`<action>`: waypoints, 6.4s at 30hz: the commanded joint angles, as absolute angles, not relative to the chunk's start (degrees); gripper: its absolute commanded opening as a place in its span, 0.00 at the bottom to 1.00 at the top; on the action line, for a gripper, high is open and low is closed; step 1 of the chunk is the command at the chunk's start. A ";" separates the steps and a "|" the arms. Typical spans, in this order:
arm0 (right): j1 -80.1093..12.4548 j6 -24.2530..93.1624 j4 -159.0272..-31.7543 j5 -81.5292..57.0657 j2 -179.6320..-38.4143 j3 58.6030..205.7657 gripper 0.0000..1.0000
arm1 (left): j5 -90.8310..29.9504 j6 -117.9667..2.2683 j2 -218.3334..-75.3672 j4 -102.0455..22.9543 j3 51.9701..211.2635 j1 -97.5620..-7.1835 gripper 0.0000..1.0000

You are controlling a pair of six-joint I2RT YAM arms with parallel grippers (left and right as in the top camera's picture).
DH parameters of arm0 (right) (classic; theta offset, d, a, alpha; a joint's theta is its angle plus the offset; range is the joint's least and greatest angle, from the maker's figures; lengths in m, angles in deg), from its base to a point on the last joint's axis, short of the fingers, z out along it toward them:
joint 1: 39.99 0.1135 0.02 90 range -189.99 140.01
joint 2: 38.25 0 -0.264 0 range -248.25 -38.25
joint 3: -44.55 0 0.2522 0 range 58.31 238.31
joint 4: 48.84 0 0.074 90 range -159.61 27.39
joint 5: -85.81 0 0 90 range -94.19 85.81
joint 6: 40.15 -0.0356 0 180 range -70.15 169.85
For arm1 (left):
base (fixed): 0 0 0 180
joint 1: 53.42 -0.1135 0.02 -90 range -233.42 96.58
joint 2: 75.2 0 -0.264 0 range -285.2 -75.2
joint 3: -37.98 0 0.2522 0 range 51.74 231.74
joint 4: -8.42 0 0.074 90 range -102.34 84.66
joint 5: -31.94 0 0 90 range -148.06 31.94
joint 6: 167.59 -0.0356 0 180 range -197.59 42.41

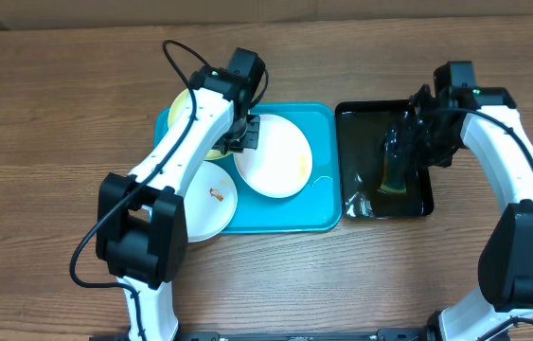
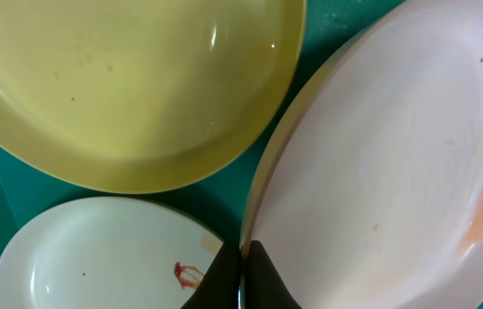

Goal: Clean dirty plates on tray and stack at the side
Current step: 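Return sponge to the black tray and release it with right gripper, then lift the white plate with left gripper and place it left of tray, then move left gripper to the remaining white plate rim and grasp it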

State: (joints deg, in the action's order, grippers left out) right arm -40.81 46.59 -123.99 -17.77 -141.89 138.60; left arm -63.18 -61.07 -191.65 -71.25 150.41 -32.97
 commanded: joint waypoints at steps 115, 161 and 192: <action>-61.60 40.84 -119.71 -18.19 -140.36 142.01 1.00 | -60.87 -55.06 -188.35 -72.21 153.19 -84.67 0.04; -61.60 40.84 -119.71 -18.19 -140.38 142.01 1.00 | -49.48 -69.62 -188.24 -80.28 137.08 -65.24 0.66; -61.60 40.84 -119.71 -18.19 -140.36 142.01 1.00 | -49.39 -69.25 -188.21 -78.42 130.48 -59.07 0.57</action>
State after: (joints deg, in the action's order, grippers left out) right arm -61.64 40.86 -120.06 -18.32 -141.89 140.50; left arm -49.54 -69.84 -189.68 -78.40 130.72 -60.14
